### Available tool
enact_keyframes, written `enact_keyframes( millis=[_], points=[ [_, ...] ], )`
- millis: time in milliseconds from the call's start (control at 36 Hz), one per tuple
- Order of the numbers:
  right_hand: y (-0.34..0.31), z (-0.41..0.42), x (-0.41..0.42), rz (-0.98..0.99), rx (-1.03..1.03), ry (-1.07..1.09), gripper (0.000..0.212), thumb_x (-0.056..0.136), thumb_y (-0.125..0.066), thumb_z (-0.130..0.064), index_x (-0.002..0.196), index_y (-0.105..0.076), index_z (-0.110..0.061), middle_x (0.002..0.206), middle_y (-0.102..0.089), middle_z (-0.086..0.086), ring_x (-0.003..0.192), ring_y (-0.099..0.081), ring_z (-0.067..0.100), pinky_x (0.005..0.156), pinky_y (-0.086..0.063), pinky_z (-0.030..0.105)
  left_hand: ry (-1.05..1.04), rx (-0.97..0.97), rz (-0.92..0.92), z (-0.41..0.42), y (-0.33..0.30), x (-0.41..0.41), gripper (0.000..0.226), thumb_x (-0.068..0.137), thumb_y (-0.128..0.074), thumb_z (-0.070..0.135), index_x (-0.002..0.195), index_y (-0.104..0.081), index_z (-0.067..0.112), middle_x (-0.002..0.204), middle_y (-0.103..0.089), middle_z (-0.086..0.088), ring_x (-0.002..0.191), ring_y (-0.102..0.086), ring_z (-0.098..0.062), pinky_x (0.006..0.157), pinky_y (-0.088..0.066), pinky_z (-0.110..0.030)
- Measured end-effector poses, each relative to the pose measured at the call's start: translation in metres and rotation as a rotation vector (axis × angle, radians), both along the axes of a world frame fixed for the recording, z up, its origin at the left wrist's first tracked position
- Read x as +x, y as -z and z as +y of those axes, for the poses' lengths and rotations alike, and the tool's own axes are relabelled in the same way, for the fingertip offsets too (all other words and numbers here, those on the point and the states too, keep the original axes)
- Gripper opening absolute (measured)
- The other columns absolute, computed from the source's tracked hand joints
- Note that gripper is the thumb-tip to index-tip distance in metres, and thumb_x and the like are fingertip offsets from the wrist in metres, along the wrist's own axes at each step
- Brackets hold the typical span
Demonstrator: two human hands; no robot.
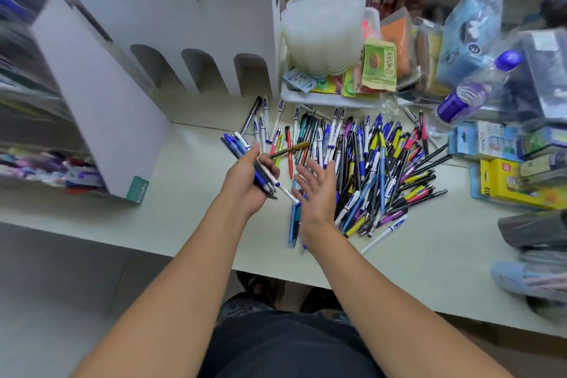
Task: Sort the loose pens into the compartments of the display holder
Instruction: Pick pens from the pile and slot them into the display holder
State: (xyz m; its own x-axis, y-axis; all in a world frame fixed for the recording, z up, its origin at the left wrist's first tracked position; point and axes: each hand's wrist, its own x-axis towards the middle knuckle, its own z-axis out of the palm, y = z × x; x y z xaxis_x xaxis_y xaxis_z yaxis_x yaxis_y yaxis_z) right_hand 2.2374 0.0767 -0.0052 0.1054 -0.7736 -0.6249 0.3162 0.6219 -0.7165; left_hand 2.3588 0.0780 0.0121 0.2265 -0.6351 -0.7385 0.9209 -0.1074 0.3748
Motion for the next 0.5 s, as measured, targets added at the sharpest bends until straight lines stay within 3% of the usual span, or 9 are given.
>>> enact_keyframes(
  millis=[111,167,222,278,389,500],
  points=[
    [-0.011,0.004,0.024,-0.037,0.006,0.125,0.055,0.107,-0.031,-0.054,0.127,-0.065,-0.016,0.129,-0.068,0.008,0.123,-0.061,0.021,0.109,-0.045,0.044,0.034,-0.057,0.006,0.023,-0.007,-0.015,0.023,0.105,-0.053,0.027,0.086,-0.056,0.014,0.062,-0.051,0.004,0.056,-0.053,-0.006,0.067,-0.051,-0.024],
    [-0.015,0.008,0.035,-0.016,-0.025,0.123,0.052,0.107,-0.033,-0.053,0.122,-0.067,-0.017,0.126,-0.068,0.006,0.120,-0.061,0.019,0.100,-0.053,0.037,0.041,-0.055,-0.045,0.036,-0.007,-0.021,0.020,0.105,-0.054,0.023,0.088,-0.059,0.013,0.063,-0.051,0.003,0.056,-0.053,-0.008,0.063,-0.051,-0.024],
    [-0.018,0.016,0.044,0.028,-0.086,0.097,0.053,0.108,-0.033,-0.051,0.118,-0.069,-0.014,0.122,-0.068,0.005,0.115,-0.061,0.016,0.077,-0.055,0.021,0.034,-0.032,-0.115,0.051,-0.008,-0.019,0.017,0.104,-0.055,0.020,0.088,-0.057,0.014,0.062,-0.049,0.002,0.053,-0.050,-0.009,0.056,-0.050,-0.023],
    [-0.019,0.025,0.046,0.092,-0.195,0.037,0.053,0.108,-0.033,-0.050,0.111,-0.072,-0.013,0.114,-0.071,0.003,0.107,-0.064,0.014,0.079,-0.050,0.023,0.049,0.000,-0.222,0.069,-0.010,-0.010,0.015,0.104,-0.055,0.018,0.090,-0.052,0.015,0.061,-0.045,0.003,0.050,-0.044,-0.008,0.050,-0.044,-0.020],
    [-0.028,0.023,0.043,0.221,-0.348,-0.376,0.025,0.105,-0.052,-0.033,0.098,-0.072,-0.018,0.101,-0.073,0.003,0.098,-0.067,0.019,0.086,-0.051,0.033,0.227,0.003,-0.342,0.114,-0.022,0.021,0.015,0.103,-0.055,0.020,0.092,-0.046,0.018,0.061,-0.041,0.005,0.046,-0.035,-0.005,0.043,-0.034,-0.017],
    [-0.046,0.024,0.059,0.173,-0.462,-0.840,0.015,0.098,-0.067,-0.026,0.110,-0.070,-0.018,0.086,-0.072,-0.002,0.070,-0.062,0.009,0.062,-0.047,0.024,0.416,-0.056,-0.376,0.150,-0.037,0.047,0.010,0.102,-0.055,0.019,0.093,-0.053,0.016,0.062,-0.040,0.004,0.047,-0.031,-0.006,0.042,-0.029,-0.016]
  ],
)
